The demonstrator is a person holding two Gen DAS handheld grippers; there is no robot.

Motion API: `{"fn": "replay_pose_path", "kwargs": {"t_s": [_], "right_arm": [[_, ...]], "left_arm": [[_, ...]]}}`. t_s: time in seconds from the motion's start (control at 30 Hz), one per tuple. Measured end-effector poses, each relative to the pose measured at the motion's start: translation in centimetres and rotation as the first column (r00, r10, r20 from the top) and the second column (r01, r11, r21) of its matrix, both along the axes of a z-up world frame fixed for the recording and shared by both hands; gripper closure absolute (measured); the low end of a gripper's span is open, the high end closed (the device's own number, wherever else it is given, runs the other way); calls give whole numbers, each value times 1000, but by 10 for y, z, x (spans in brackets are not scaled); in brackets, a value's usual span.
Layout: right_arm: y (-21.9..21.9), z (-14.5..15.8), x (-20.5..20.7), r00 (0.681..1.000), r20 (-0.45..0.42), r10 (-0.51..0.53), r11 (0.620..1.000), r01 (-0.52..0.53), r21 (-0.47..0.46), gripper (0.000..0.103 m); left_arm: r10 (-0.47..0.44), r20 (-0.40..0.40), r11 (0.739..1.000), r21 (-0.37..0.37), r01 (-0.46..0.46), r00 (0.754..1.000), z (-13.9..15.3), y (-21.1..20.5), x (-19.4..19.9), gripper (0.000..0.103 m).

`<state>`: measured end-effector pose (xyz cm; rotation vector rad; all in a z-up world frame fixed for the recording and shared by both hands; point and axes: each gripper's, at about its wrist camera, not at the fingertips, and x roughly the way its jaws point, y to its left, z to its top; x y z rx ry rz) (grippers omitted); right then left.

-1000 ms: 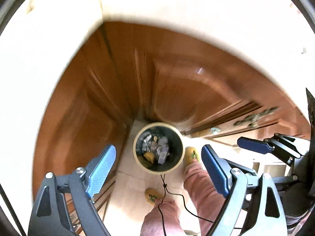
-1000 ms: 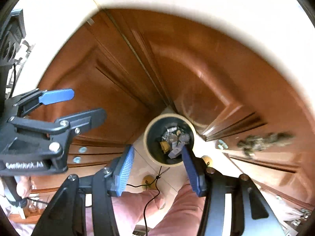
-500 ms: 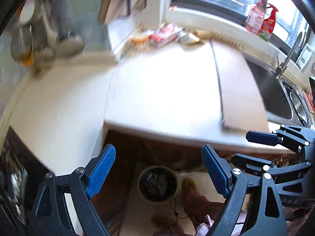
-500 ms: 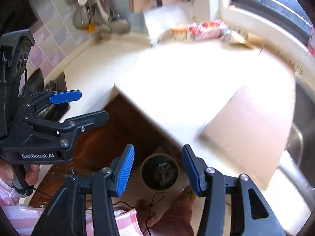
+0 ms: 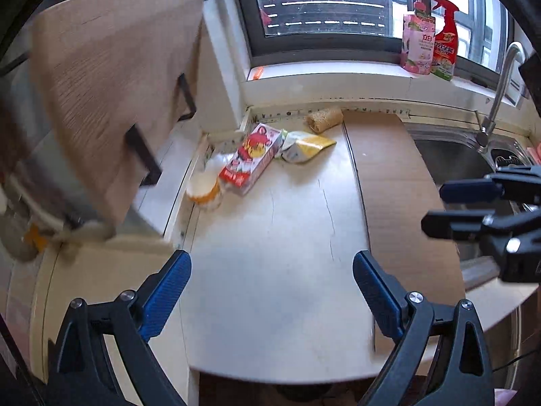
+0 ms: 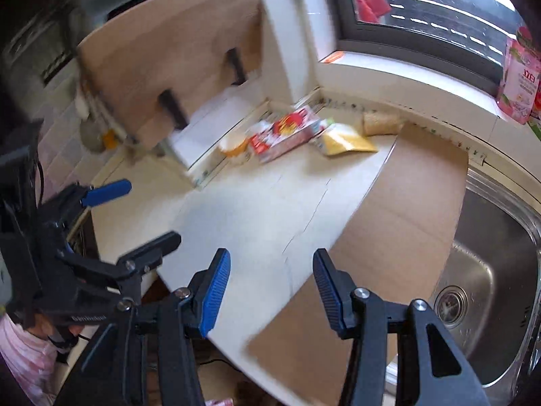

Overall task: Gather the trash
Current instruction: 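Raise both tools back up to the counter trash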

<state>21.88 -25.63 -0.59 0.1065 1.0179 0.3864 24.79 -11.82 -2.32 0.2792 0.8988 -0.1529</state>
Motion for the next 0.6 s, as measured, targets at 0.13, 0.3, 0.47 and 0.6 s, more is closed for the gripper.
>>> {"fn": "replay_pose_path", "kwargs": {"t_s": [0.13,0.3,0.47,0.6], "right_arm": [[-32,-4,68,996,-39,-83,992,86,90,50],[-62,-38,149,974,-150,-171,949,203,240,46],[-78,-87,201,934,-278,-223,894,310,324,46],[-86,-120,225,903,-355,-242,843,377,385,46]], "left_arm": [[-10,-15,998,55,11,1000,-12,-17,66,7],[-27,-34,994,108,30,999,-31,-35,139,7],[-43,-112,987,151,60,993,-65,-43,201,7],[-27,-163,981,184,58,986,-92,-39,234,7]]}}
